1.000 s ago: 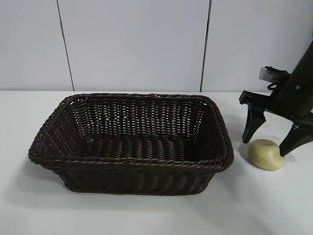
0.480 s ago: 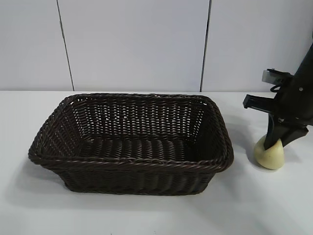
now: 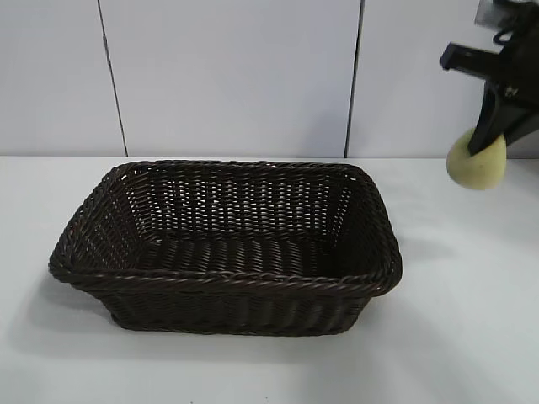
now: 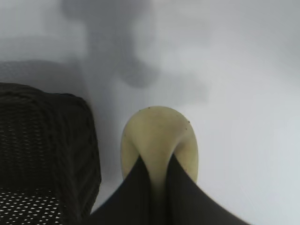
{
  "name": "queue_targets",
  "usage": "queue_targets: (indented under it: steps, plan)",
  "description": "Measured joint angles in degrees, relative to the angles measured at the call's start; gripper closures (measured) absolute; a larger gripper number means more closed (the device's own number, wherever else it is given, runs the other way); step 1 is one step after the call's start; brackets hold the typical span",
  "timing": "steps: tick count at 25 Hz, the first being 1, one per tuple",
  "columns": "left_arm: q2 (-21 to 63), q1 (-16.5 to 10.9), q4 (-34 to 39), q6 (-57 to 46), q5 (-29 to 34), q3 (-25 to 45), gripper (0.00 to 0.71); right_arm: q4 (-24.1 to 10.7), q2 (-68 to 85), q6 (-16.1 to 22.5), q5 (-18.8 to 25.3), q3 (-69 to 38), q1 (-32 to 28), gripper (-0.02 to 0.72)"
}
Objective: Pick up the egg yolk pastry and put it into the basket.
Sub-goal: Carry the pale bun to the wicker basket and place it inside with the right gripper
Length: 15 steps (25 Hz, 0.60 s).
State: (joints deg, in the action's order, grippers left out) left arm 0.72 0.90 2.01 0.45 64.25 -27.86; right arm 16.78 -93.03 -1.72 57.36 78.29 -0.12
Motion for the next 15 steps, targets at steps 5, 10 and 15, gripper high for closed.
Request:
queue_targets:
  steps: [5, 10, 15]
  plan:
    - [0.0, 0.0, 0.0, 0.0, 0.0, 0.0, 0.112, 1.6, 0.0, 0.0, -0.6, 0.0, 3.6, 0.680]
    - [0.0, 0.0, 0.0, 0.0, 0.0, 0.0, 0.112, 2.5, 0.0, 0.0, -3.8, 0.0, 12.1, 0.680]
    - [0.0, 0.0, 0.0, 0.0, 0.0, 0.0, 0.112, 3.1, 0.0, 0.3, -6.9, 0.0, 21.4, 0.680]
